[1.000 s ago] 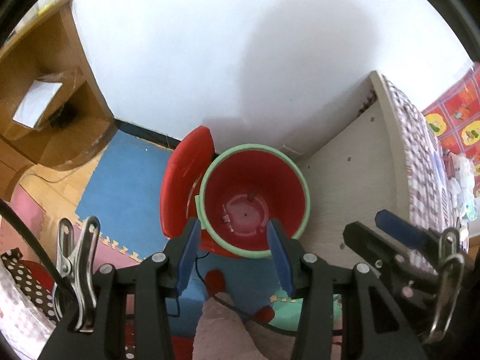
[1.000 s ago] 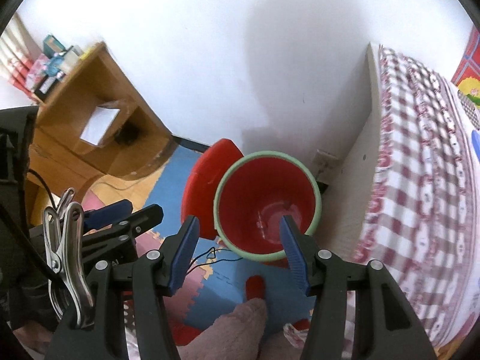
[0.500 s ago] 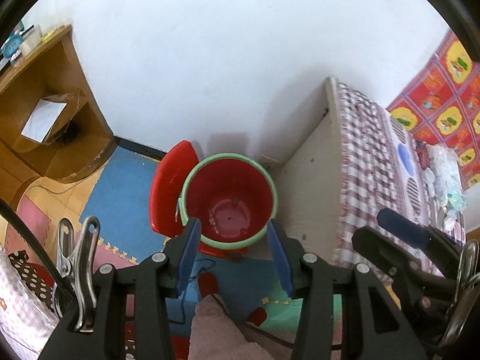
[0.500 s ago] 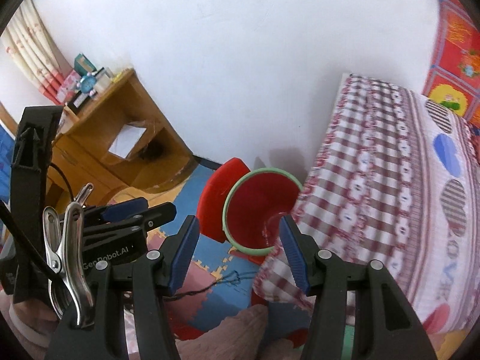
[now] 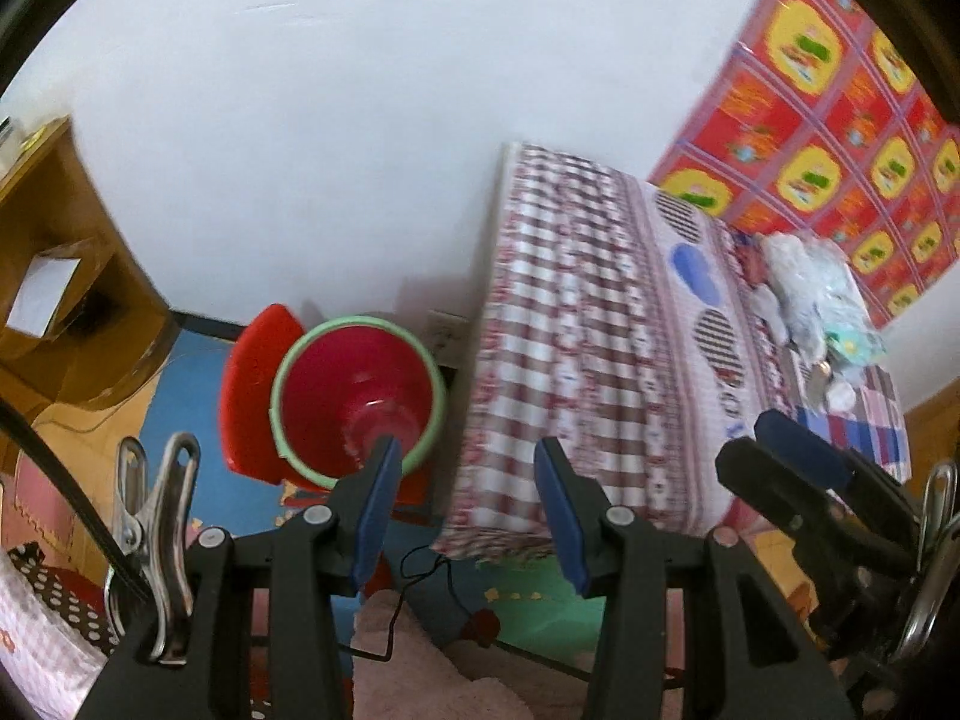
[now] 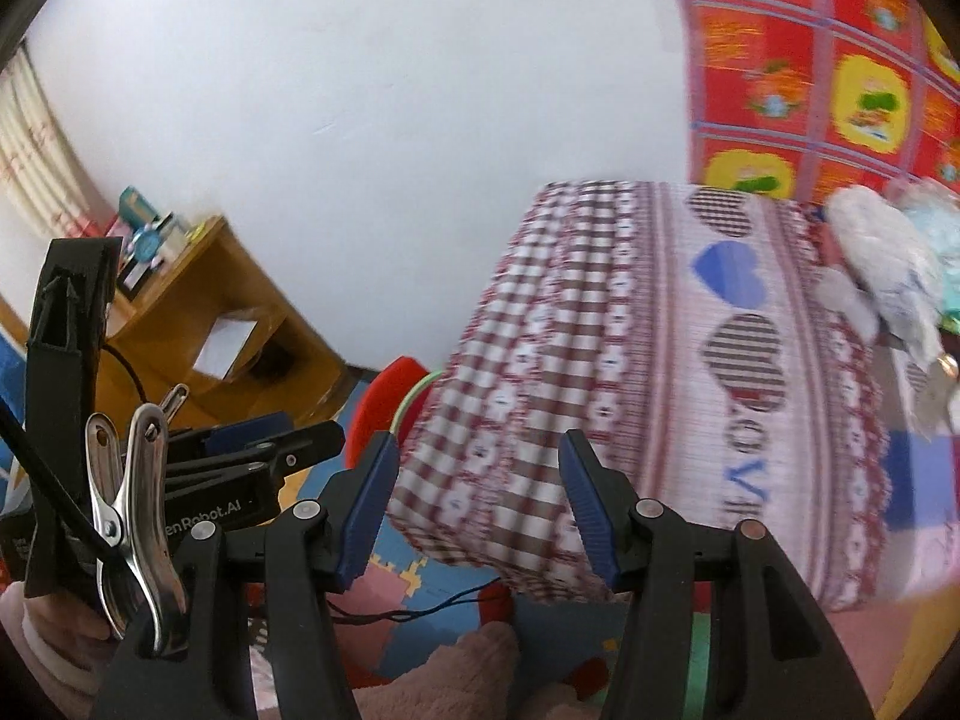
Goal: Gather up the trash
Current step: 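Move both tools back from the bucket toward the trash pile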
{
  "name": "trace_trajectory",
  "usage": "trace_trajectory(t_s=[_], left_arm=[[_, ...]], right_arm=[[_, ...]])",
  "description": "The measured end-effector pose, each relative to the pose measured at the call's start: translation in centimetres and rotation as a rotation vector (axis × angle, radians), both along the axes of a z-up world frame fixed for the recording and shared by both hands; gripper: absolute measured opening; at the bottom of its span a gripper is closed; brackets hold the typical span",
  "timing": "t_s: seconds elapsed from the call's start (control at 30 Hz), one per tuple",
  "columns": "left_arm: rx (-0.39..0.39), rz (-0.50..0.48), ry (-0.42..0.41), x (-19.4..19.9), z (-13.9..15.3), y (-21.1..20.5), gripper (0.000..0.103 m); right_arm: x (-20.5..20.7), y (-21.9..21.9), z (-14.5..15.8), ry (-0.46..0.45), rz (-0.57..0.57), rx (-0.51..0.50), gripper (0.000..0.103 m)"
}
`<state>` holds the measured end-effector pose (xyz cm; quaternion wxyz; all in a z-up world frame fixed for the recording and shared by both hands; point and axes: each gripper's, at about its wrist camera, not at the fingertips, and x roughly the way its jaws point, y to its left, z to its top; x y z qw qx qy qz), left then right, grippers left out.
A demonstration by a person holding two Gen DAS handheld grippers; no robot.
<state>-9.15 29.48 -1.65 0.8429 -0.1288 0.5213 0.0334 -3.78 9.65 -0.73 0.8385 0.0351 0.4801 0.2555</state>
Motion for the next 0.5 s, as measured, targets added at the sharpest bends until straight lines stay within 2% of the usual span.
trace_trajectory(t_s=[0.33,0.5], left_arm=[[-0.006,-0.125,-0.009,2.7,0.8,-6.9,0.048],[-0.008,-0.23,-0.014,4.8,0.8,-9.7,0.048]], right_arm=[[0.4,-6.7,0.3,0.008,-0.155,-0.01,0.057],[1.1,-9.0,0.2,0.002,-0.251,-0.039,0.057]])
